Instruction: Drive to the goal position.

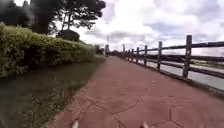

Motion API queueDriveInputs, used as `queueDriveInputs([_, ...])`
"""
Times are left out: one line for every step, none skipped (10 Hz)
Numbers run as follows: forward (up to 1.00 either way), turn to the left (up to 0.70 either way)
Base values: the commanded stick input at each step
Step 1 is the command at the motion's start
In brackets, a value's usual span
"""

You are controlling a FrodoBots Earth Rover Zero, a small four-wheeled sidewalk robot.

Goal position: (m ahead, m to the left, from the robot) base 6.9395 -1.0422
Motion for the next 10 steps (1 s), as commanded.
queueDriveInputs([1.0,0.0])
queueDriveInputs([1.0,0.0])
queueDriveInputs([1.0,0.0])
queueDriveInputs([1.0,0.0])
queueDriveInputs([1.0,0.0])
queueDriveInputs([1.0,0.0])
queueDriveInputs([1.0,0.0])
queueDriveInputs([1.0,0.0])
queueDriveInputs([1.0,0.0])
queueDriveInputs([1.0,0.0])
